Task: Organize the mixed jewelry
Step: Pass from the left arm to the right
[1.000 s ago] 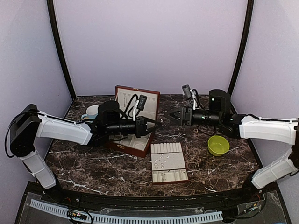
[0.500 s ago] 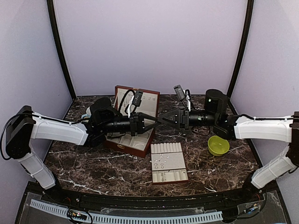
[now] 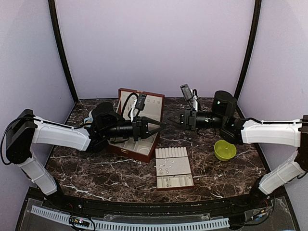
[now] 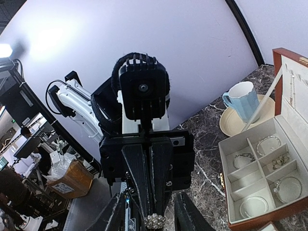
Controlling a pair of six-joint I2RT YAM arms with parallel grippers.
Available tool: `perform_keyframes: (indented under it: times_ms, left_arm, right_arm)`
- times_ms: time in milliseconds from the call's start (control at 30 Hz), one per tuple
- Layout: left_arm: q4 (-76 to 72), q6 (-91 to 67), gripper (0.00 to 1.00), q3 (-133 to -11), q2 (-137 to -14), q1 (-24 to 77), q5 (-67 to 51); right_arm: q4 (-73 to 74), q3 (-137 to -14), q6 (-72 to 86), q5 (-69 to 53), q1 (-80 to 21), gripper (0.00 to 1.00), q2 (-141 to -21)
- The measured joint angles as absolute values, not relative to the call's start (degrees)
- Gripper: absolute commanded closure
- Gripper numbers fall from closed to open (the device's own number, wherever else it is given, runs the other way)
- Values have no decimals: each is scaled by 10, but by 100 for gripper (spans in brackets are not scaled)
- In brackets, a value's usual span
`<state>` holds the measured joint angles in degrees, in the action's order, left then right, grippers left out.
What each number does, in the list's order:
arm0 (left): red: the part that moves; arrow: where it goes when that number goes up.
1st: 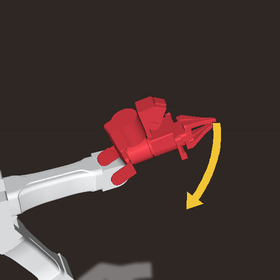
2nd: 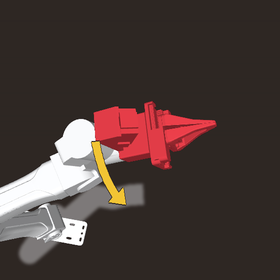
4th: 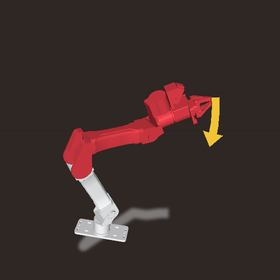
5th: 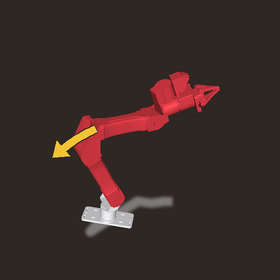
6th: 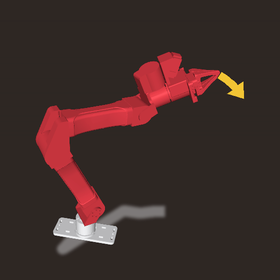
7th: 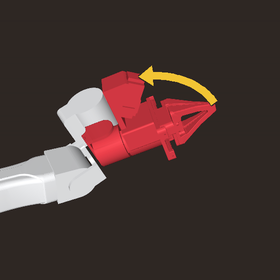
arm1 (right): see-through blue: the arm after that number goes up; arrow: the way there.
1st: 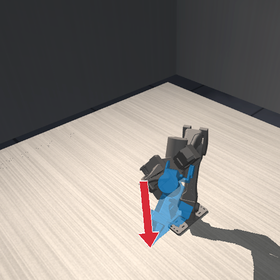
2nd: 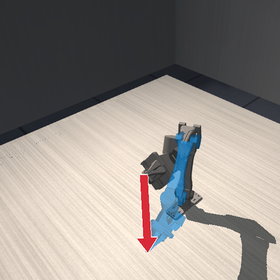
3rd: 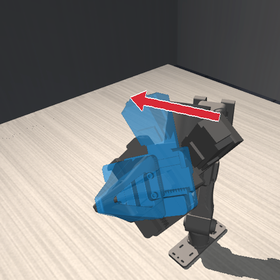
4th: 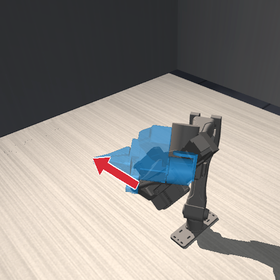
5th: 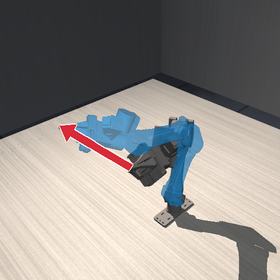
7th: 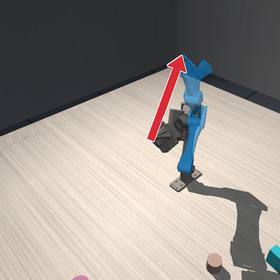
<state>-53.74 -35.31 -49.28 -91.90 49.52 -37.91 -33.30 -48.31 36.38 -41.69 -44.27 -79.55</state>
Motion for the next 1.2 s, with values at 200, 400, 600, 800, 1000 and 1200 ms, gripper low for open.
perform_keyframes:
  times_ms: [200, 400, 600, 800, 1000, 1200]
  left_arm:
    - [-545, -354, 100, -488, -919, 495, -376]
    - [-548, -357, 100, -486, -919, 495, -374]
    - [-556, -360, 100, -485, -919, 495, -372]
    - [-557, -362, 100, -483, -918, 495, -370]
    - [-557, -363, 100, -481, -918, 495, -369]
    - [-557, -363, 100, -478, -918, 495, -365]
  right_arm:
    - [-334, -483, 365, -420, -443, 70, -795]
    - [-332, -483, 364, -420, -443, 72, -796]
    - [-328, -483, 358, -420, -443, 73, -800]
    - [-325, -483, 356, -417, -443, 78, -803]
    - [-325, -483, 356, -411, -443, 83, -803]
    - [-325, -483, 356, -409, -443, 84, -803]
